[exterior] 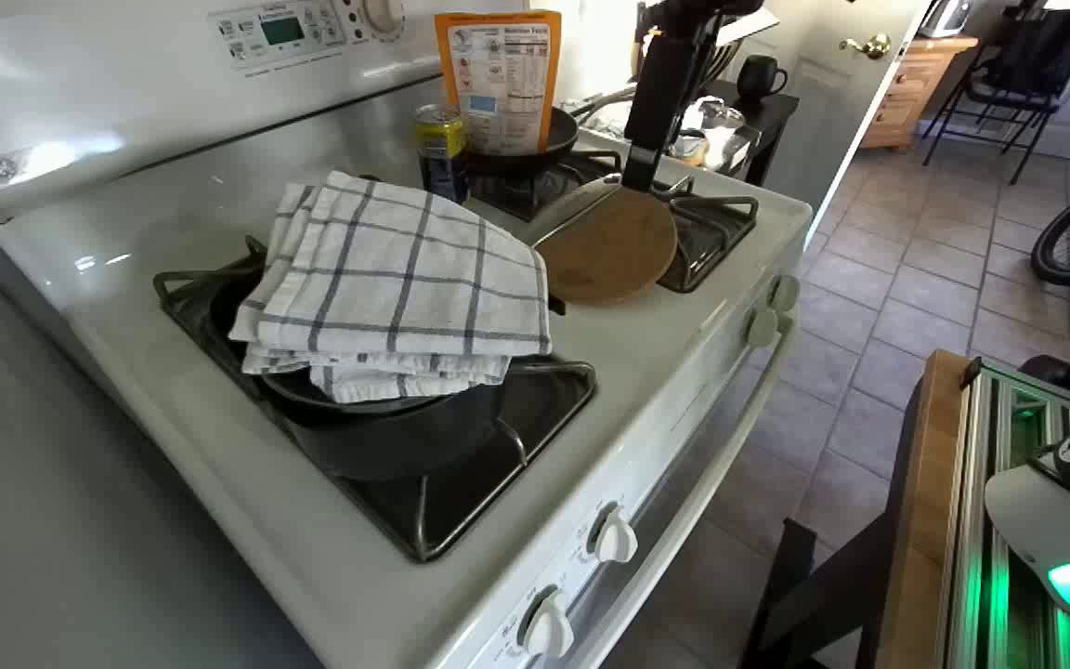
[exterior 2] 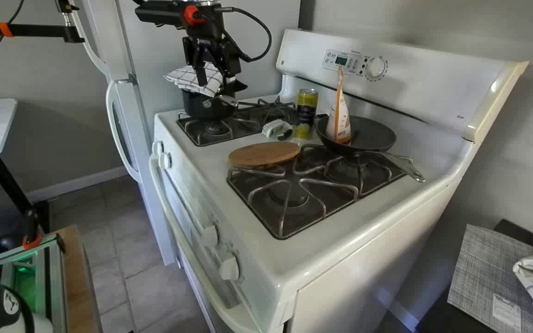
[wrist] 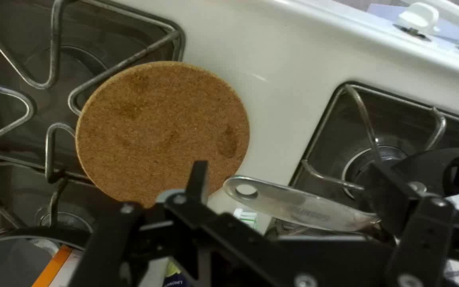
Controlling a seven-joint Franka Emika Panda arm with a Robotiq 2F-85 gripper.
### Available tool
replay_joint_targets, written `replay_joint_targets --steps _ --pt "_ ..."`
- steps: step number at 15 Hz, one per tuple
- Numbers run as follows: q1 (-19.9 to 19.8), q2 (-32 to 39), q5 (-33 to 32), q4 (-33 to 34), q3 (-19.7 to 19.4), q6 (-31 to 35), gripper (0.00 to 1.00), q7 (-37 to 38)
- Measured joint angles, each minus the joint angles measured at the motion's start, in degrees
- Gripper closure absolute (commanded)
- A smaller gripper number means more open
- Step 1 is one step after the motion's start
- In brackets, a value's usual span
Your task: Move the pan to the top left stove plate
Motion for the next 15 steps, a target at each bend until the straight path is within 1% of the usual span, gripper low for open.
replay_joint_targets --steps 9,10,12,14,15 --pt "0.0 -0.01 0.09 0.07 -0.46 0.13 0.0 -0.06" --pt "-0.21 -0.02 0.09 0.26 -1.32 0.58 0.0 -0.19" --pt "-1.55 -0.04 0.13 1.11 -4.57 1.51 0.0 -1.56" --pt "-3.54 -0.2 0.78 2.49 -8.86 2.17 0.0 -5.01" --pt "-4.3 -0.18 1.44 3.46 -11.08 2.15 0.0 -8.03"
